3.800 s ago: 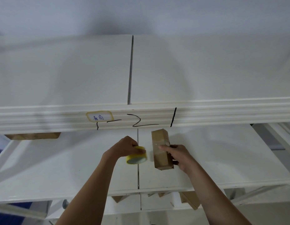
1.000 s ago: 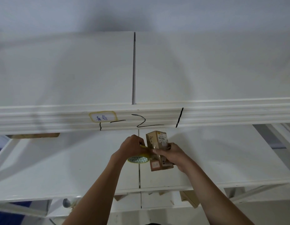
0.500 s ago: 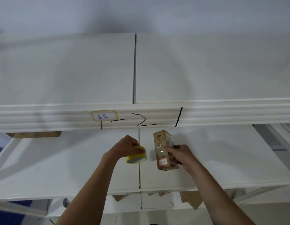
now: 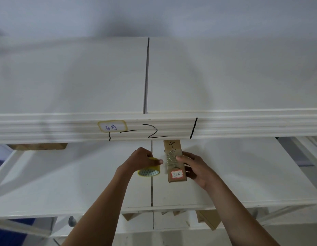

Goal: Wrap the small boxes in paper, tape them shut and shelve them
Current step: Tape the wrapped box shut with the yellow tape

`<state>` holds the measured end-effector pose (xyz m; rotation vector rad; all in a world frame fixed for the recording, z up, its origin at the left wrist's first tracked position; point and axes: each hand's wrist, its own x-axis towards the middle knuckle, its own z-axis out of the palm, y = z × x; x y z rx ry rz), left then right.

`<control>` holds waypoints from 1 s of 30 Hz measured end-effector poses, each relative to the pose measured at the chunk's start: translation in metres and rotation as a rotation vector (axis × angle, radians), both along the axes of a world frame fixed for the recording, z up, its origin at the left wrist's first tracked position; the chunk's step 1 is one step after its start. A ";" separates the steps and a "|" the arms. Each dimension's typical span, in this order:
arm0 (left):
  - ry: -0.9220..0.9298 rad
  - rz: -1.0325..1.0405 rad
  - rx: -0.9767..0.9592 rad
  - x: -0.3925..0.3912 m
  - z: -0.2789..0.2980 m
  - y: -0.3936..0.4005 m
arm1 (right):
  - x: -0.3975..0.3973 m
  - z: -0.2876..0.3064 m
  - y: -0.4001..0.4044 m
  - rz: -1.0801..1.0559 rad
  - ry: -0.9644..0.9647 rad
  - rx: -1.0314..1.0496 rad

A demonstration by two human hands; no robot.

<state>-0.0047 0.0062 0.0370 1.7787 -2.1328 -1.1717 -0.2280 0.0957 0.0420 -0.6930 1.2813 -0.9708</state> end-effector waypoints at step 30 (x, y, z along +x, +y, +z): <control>0.179 -0.144 0.106 0.006 0.012 -0.008 | -0.012 -0.012 -0.006 -0.031 0.314 0.091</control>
